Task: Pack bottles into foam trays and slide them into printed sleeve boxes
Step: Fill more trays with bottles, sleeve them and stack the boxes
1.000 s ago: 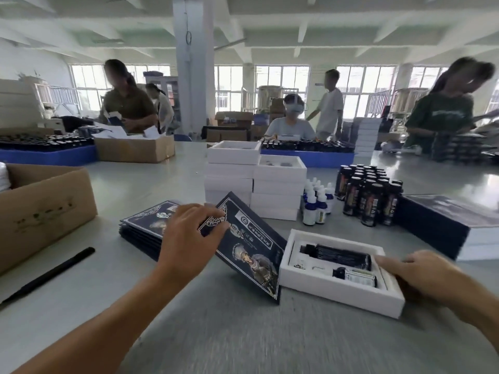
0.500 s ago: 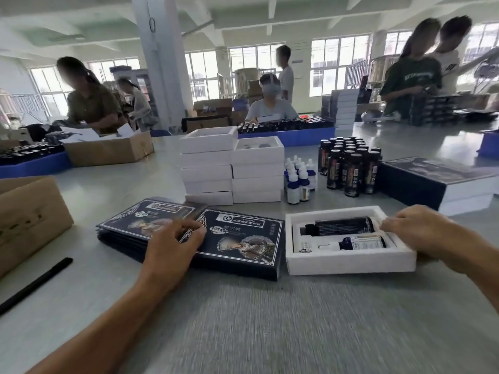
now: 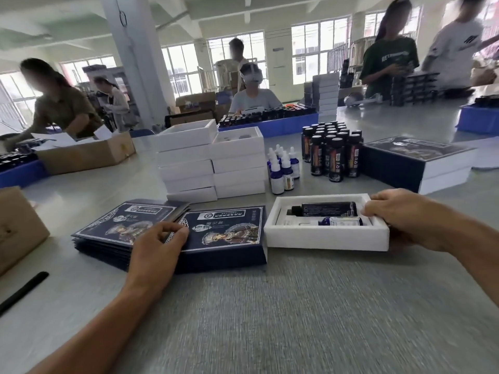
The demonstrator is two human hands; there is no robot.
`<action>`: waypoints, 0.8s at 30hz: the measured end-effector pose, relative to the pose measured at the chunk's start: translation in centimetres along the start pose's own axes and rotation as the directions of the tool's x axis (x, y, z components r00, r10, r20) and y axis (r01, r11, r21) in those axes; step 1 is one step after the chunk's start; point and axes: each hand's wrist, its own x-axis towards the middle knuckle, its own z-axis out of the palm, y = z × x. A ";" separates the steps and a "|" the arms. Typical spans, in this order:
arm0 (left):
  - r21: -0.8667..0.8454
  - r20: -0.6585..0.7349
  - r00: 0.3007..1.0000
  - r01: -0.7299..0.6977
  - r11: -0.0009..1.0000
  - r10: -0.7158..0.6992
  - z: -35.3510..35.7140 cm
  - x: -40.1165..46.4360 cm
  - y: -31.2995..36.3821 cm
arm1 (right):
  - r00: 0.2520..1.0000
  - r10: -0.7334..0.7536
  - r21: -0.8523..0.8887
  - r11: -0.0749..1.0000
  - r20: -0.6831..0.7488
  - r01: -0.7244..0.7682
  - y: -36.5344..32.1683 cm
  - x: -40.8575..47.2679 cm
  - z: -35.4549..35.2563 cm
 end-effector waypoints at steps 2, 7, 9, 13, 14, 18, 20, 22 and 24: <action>-0.028 -0.016 0.999 0.029 0.999 -0.029 0.1 0.0 0.0 | 1.000 -0.005 0.016 1.000 0.009 0.005 0.0 0.0 0.1; -0.074 -0.018 0.997 0.067 0.995 -0.069 0.2 -0.2 0.5 | 1.000 -0.006 0.058 0.998 0.019 0.005 0.1 0.0 0.4; -0.095 -0.015 0.997 0.076 0.993 -0.078 0.1 -0.3 0.7 | 1.000 -0.009 0.076 0.997 0.016 0.008 0.1 0.0 0.5; -0.109 -0.012 0.997 0.070 0.992 -0.072 0.1 -0.6 0.9 | 1.000 -0.020 0.095 0.995 0.015 0.018 0.0 -0.1 0.9; -0.110 -0.009 0.998 0.068 0.992 -0.070 0.1 -0.7 0.9 | 0.999 -0.024 0.100 0.995 0.025 0.021 -0.1 -0.2 1.0; -0.101 0.003 0.998 0.059 0.993 -0.059 0.1 -0.8 0.9 | 0.994 -0.037 0.108 0.994 0.100 0.026 -0.5 -0.7 1.7; -0.075 -0.003 0.999 0.052 0.996 -0.052 0.1 -0.8 0.9 | 0.989 -0.048 0.082 0.996 0.137 0.037 -0.6 -0.9 1.9; -0.057 -0.011 0.999 0.046 0.997 -0.047 0.0 -0.9 0.9 | 0.984 -0.054 0.067 0.997 0.168 0.044 -0.8 -1.1 1.7; -0.048 -0.007 0.999 0.041 0.998 -0.042 0.0 -1.0 0.9 | 0.981 -0.058 0.056 0.997 0.184 0.048 -0.8 -1.3 1.3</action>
